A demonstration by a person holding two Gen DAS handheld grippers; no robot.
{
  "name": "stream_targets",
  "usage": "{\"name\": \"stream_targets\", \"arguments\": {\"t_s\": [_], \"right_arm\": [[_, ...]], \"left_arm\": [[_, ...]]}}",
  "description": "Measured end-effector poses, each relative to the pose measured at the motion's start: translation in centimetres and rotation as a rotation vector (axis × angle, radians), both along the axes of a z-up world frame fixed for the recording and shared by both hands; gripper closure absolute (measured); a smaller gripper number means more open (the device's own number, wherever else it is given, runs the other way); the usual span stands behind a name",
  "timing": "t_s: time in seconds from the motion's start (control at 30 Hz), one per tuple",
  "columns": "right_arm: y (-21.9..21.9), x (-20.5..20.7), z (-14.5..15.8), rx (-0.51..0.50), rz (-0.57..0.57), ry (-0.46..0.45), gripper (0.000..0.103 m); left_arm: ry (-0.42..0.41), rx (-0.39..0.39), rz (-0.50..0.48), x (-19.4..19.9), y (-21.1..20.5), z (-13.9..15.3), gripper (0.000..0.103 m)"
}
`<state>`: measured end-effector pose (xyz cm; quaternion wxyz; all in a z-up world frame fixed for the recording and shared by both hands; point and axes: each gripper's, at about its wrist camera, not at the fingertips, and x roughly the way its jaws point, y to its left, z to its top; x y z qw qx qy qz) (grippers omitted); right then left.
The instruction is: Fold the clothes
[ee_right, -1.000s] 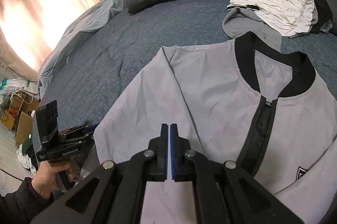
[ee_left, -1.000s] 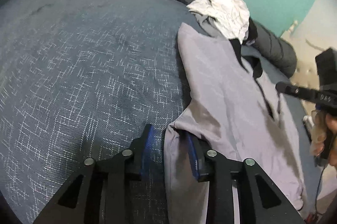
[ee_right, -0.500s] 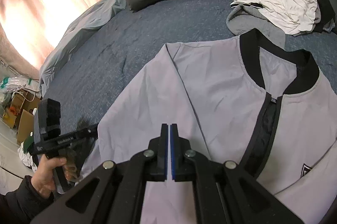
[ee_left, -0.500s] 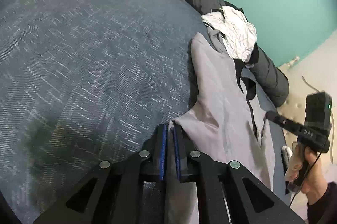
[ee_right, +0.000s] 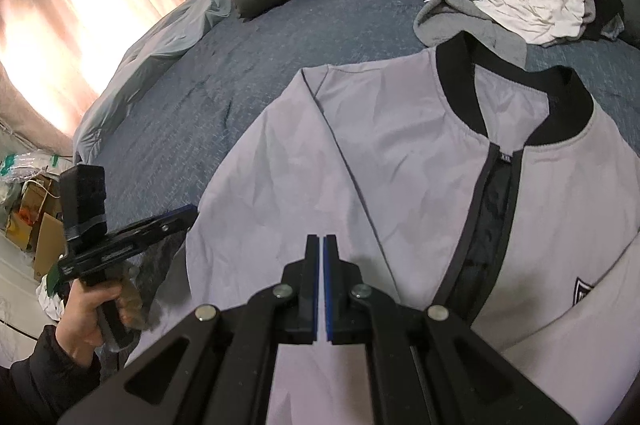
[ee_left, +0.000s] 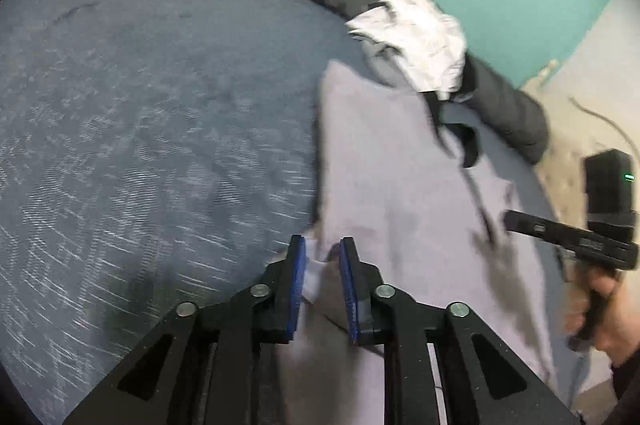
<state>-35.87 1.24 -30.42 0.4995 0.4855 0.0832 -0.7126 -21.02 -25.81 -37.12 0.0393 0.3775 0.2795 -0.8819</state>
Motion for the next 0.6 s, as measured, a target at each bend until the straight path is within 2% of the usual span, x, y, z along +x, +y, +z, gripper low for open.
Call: {"name": "stream_targets", "arguments": {"t_s": [0.07, 0.13, 0.33, 0.43, 0.53, 0.6], "right_arm": [[0.1, 0.1, -0.1, 0.003, -0.002, -0.001, 0.101], [0.3, 0.1, -0.2, 0.001, -0.006, -0.003, 0.101], [0.9, 0.2, 0.0, -0.006, -0.015, -0.004, 0.101], [1.3, 0.2, 0.2, -0.010, -0.015, 0.000, 0.101], [1.5, 0.3, 0.0, -0.011, -0.018, -0.004, 0.101], [1.7, 0.3, -0.3, -0.005, -0.021, -0.009, 0.101]], "left_arm": [[-0.024, -0.026, 0.029, 0.1, -0.4, -0.2, 0.089], [-0.021, -0.008, 0.042, 0.4, -0.9, -0.3, 0.089], [0.001, -0.042, 0.066, 0.9, -0.4, 0.9, 0.089], [0.066, -0.006, 0.034, 1.2, -0.2, 2.2, 0.089], [0.057, -0.052, -0.045, 0.2, 1.4, 2.4, 0.089], [0.022, -0.079, -0.051, -0.1, 1.8, 1.5, 0.089]]}}
